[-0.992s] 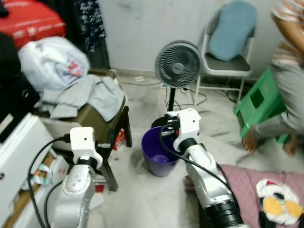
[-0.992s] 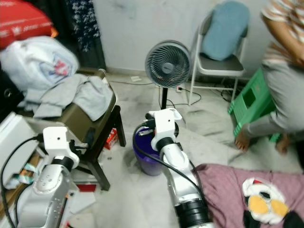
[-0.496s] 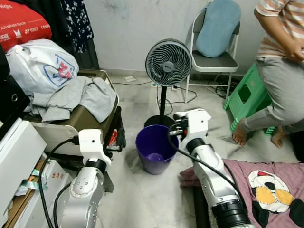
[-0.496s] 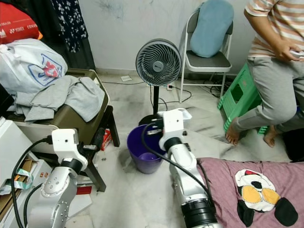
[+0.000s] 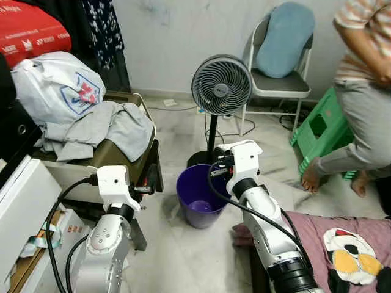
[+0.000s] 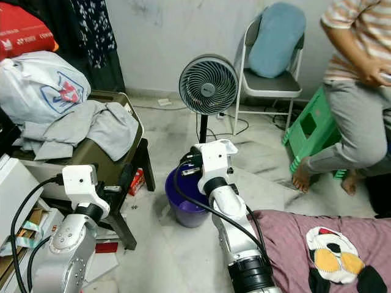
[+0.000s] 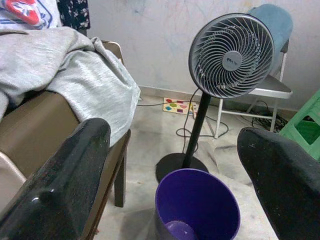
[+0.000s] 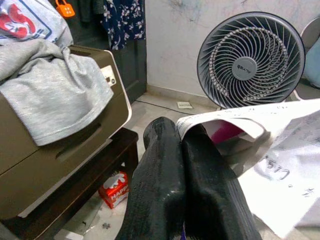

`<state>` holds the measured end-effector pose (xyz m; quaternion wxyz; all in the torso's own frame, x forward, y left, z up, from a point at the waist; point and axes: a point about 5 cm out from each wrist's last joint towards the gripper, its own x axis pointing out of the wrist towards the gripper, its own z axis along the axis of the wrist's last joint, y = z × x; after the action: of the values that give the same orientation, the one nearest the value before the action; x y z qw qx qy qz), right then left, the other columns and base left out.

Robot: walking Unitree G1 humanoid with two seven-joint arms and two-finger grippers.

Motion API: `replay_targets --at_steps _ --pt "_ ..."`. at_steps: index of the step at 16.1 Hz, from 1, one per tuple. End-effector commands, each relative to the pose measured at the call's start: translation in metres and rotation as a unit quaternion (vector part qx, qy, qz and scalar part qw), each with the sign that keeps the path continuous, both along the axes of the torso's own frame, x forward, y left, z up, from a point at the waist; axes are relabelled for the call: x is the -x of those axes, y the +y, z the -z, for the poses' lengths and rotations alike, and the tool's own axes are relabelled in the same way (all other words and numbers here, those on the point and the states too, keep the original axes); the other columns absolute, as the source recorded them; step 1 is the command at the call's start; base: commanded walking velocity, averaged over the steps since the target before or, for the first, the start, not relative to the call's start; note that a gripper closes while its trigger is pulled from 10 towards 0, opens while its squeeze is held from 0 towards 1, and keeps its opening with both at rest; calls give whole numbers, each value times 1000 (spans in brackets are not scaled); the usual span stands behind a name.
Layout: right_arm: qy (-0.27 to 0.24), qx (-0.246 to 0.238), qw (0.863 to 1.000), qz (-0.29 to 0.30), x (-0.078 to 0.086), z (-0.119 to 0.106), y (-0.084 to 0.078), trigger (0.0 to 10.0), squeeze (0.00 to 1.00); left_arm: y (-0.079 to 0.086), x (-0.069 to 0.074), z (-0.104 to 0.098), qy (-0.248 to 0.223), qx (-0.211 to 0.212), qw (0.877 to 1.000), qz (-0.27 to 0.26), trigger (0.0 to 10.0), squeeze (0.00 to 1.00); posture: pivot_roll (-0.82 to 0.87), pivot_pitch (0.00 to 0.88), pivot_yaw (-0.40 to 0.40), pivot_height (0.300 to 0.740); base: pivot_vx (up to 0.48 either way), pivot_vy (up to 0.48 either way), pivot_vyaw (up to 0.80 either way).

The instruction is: Clean up the room

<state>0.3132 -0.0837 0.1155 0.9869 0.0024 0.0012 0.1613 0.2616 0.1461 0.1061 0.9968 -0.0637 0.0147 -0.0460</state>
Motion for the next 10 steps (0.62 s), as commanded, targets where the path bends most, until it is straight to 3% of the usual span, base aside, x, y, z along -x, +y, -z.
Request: replay_targets --at_steps 1,10 --pt "-6 4 1000 4 -1 -2 -1 10000 0 -2 -1 -6 -14 0 1000 5 10000 0 23 36 -20 740 360 0 0" --pt "-28 21 999 -15 1 -4 2 10000 0 -2 0 -3 -7 1 1000 4 10000 0 22 32 -20 740 368 0 0"
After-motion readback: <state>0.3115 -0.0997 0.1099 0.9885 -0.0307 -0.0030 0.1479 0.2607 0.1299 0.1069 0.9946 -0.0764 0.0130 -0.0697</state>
